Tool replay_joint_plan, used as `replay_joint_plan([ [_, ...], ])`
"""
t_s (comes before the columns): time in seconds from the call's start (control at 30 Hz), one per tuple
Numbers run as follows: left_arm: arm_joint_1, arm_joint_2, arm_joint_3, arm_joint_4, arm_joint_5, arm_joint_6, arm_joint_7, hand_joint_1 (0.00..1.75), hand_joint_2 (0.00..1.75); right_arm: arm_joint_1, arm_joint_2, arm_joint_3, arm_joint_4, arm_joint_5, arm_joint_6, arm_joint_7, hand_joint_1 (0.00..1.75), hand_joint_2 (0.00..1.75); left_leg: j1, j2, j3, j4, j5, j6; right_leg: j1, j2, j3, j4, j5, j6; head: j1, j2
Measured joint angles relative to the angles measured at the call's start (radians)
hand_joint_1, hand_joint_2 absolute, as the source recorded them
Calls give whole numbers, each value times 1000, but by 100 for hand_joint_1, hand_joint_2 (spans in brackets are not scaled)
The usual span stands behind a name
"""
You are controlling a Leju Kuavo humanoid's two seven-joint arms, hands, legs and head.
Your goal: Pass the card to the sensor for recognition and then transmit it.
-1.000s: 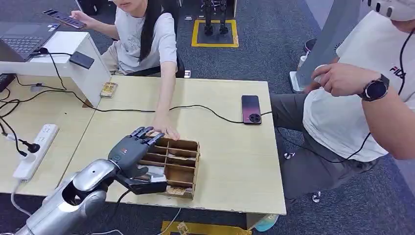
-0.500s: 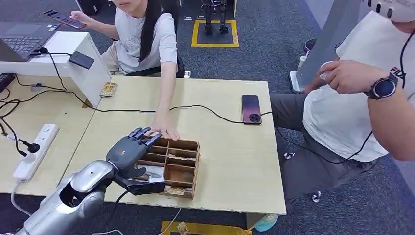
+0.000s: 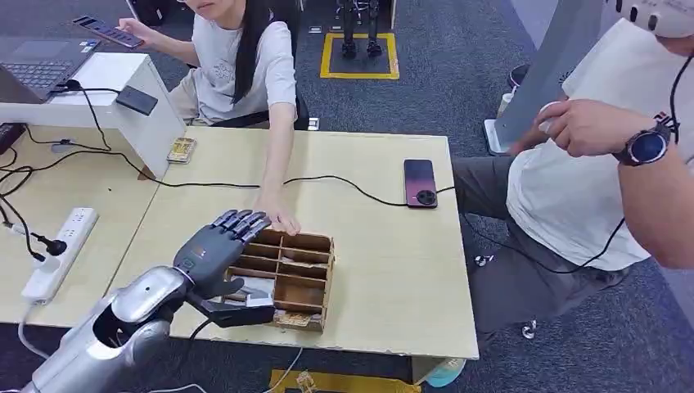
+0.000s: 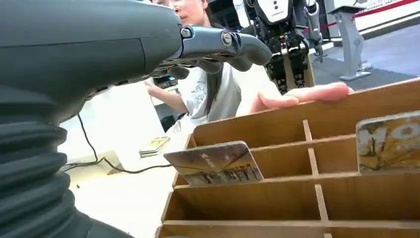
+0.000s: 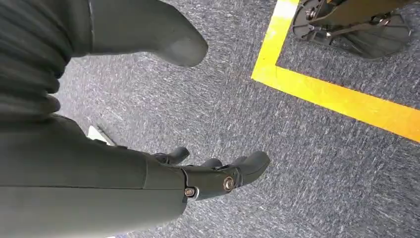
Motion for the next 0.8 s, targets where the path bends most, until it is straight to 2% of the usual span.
replay_joint_plan([
  [0.8, 1, 9, 1, 0, -13, -5, 2, 0, 175, 0, 0, -2, 0, 3, 0, 0, 0, 175, 0, 0, 0, 0, 0, 0, 0, 0, 0, 0, 0, 0, 0, 0],
])
